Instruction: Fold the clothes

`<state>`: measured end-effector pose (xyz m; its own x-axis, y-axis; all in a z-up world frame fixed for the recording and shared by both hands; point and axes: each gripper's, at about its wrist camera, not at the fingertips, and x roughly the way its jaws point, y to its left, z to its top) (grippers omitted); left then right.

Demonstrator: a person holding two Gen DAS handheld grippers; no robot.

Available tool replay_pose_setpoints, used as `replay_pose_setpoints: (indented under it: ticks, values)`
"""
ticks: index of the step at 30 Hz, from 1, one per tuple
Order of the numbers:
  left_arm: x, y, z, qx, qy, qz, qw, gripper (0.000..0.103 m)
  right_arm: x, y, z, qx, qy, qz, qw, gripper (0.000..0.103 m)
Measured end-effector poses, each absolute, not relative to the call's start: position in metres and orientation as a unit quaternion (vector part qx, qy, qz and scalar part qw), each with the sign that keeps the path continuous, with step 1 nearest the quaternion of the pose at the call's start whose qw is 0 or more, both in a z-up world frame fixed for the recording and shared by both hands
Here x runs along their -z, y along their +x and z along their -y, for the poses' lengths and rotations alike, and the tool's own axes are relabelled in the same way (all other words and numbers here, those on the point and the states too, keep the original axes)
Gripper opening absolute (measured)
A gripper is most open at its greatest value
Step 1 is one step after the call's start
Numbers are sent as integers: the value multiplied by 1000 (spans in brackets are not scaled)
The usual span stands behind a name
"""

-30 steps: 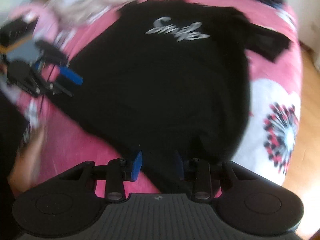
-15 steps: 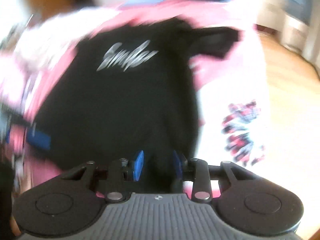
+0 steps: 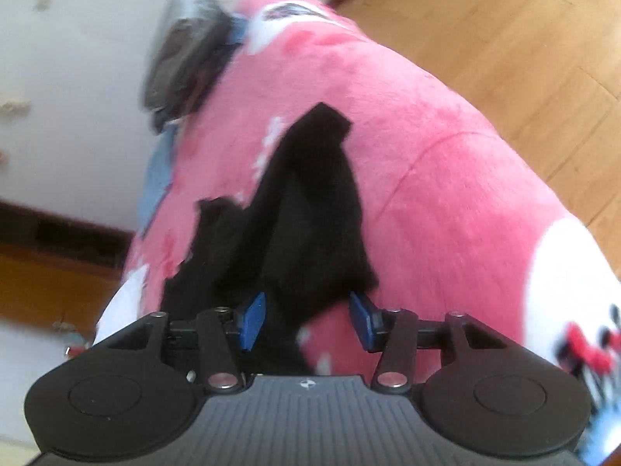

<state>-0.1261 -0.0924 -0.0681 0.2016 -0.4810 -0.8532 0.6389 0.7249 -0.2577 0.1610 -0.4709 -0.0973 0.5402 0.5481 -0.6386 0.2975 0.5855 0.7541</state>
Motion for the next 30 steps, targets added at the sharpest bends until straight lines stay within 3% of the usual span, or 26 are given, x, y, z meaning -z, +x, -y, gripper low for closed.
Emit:
replay_pose_setpoints:
  ticks: [2,4,6,8,16,25,28,30]
  values:
    - [70,-124,93,360,68,-519,772,41,104,174,466,-72,458,-462,756,49]
    - [71,-122,93,359,61,-521,772,41,97,182,462,-64,436,-443,780,38]
    - [72,-122,93,361,62,-519,772,41,90,191,457,-70,413,-429,801,10]
    - [72,-123,93,365,66,-517,771,41,79,199,454,-74,391,-412,820,6]
    - [73,-126,95,378,82,-509,769,41,17,224,442,-107,223,-333,910,5]
    - [71,-127,96,383,88,-511,765,41,57,237,453,-57,188,-363,911,6]
    - [70,-127,97,383,90,-511,765,41,79,240,466,-35,209,-398,893,12]
    - [70,-128,97,383,90,-510,765,41,80,229,483,-30,259,-391,883,28]
